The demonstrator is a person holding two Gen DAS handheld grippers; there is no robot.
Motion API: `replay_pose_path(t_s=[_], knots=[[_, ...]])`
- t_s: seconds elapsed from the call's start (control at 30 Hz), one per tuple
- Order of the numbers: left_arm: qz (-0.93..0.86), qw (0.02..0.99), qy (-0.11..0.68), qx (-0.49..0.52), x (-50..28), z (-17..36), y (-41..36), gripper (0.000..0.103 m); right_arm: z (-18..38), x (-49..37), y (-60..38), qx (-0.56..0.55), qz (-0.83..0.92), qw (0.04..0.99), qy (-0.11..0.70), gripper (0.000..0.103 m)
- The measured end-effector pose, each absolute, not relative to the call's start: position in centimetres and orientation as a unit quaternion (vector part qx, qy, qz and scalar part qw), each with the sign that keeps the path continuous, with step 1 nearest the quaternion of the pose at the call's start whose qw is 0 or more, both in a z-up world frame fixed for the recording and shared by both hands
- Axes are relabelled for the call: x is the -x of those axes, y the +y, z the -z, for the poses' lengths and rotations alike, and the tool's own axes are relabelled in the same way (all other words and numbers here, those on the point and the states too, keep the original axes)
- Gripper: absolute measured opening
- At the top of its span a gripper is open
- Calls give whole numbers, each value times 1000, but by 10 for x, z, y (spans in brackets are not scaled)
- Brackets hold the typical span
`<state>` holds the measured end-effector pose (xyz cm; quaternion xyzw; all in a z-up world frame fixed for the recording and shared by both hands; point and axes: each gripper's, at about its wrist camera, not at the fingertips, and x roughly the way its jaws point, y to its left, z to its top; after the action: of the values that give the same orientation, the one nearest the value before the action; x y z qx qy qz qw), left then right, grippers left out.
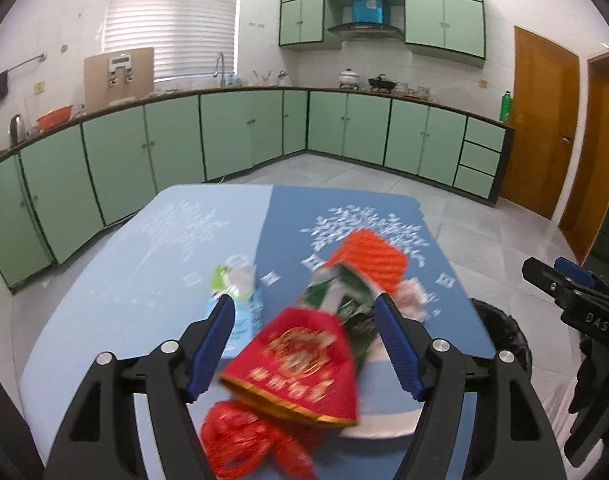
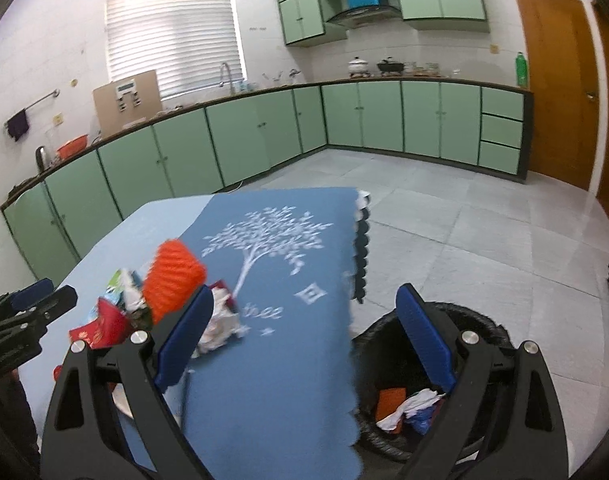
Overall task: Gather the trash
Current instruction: 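Bring both tools back to the table and approach the red paper cone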
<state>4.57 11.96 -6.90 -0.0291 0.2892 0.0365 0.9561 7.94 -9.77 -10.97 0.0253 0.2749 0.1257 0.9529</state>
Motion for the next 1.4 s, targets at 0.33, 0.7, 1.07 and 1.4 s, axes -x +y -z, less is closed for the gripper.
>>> replay_pose_path(t_s=[0.33,0.7,1.07,1.4], knots=[[-20,943,330,43,-51,98,134,76,117,-82,-73,-9,-135,947,292,90],[4,937,347,36,-75,109,129,82,126,-95,-67,-7,-136,943,305,90],[9,927,371,48,-87,121,131,84,130,-99,-66,-2,-139,939,315,90],[31,930,362,51,-87,114,131,49,129,-92,-56,4,-156,936,314,90]])
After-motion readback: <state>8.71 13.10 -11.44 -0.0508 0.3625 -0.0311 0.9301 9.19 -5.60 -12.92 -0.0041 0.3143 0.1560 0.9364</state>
